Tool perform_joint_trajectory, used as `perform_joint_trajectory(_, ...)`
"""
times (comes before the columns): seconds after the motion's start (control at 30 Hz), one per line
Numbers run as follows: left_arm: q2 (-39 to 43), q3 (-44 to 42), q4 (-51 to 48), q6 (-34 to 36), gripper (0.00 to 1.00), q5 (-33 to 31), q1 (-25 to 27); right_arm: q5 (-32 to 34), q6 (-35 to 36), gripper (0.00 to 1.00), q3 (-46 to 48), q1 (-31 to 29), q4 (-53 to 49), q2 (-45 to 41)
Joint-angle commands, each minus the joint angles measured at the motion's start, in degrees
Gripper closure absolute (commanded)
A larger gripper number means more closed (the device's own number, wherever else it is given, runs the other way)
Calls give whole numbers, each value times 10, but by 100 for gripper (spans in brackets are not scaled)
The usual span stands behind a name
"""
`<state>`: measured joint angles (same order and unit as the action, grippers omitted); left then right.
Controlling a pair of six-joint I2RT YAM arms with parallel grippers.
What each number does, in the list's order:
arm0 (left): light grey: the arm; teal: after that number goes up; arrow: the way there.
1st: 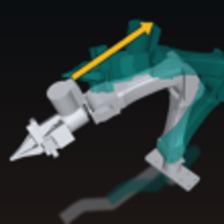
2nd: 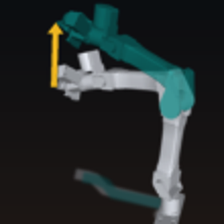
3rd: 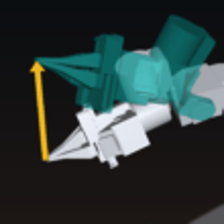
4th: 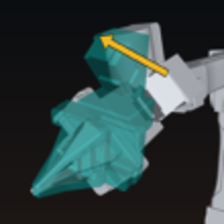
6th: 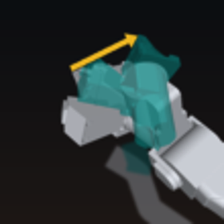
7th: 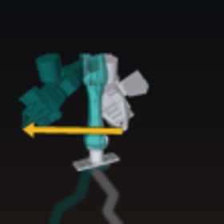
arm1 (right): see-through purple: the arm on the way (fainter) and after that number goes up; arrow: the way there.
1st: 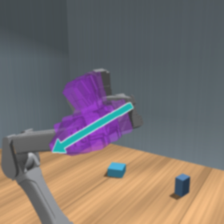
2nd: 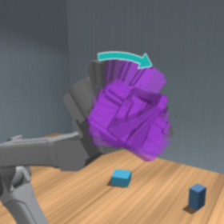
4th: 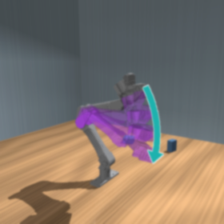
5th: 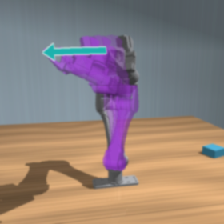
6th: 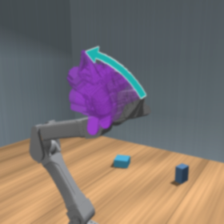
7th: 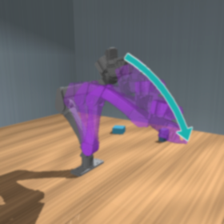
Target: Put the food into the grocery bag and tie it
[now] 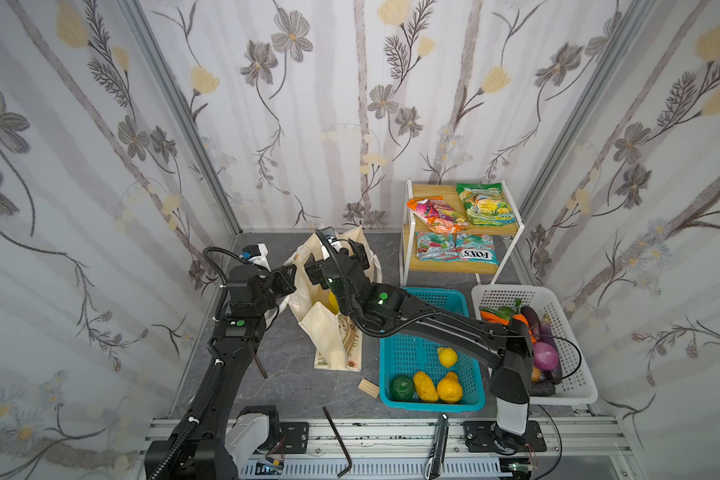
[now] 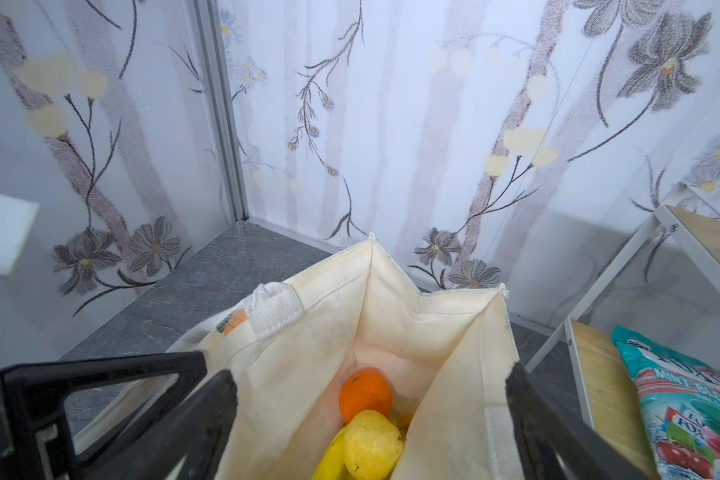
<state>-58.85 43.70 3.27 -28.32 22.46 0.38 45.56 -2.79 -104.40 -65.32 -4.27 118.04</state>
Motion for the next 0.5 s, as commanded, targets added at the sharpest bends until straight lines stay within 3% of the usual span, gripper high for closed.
perform_joint_trajectory(0.0, 1, 1, 10, 4, 100, 0, 0, -10, -8, 0, 30, 3, 18, -38)
perform_joint_trajectory(0.27, 1, 1, 10, 3, 100, 2, 0, -61, -151, 1, 118, 32, -13, -110)
perform_joint_trajectory(0.47, 4, 1, 10, 4, 100, 1, 0, -161, -277, 1, 189, 75, -32, -130)
